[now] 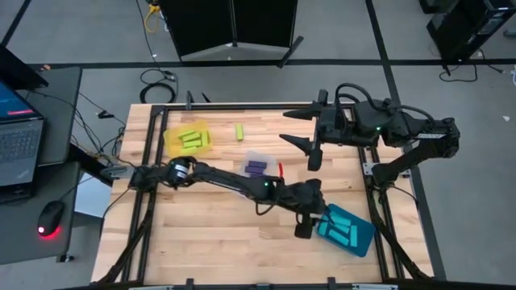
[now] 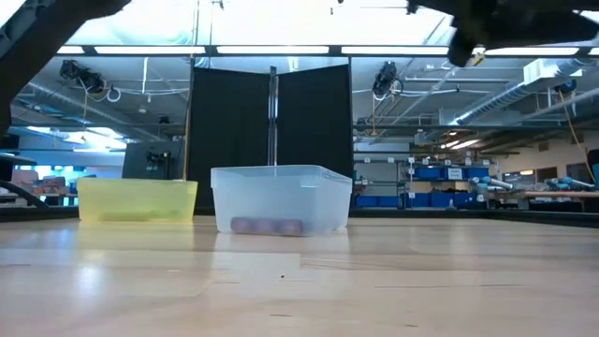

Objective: Sort blocks
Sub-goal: Put the green block into the yellow bin

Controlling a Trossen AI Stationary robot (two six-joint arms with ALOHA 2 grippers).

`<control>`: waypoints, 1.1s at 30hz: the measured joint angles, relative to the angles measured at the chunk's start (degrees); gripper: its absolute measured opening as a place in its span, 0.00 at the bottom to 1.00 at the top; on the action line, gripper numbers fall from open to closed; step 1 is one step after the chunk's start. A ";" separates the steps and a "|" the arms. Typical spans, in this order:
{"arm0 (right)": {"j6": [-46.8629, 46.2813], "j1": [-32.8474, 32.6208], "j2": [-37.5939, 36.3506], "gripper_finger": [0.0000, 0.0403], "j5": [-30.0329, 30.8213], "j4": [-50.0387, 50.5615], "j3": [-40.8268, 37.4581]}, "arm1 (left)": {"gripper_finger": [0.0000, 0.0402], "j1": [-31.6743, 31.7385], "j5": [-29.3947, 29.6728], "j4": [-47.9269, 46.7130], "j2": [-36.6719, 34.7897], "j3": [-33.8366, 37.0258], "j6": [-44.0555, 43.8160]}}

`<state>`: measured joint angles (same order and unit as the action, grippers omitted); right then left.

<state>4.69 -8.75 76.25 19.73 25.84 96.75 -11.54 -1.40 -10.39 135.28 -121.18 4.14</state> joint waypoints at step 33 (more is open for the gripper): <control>-21.91 26.00 37.08 0.63 -12.94 1.83 0.00 | 0.06 0.52 16.85 52.16 -97.80 104.65 -3.07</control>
<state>-17.23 17.24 113.32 6.79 27.67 96.75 -11.03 15.45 41.77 37.47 -16.53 1.06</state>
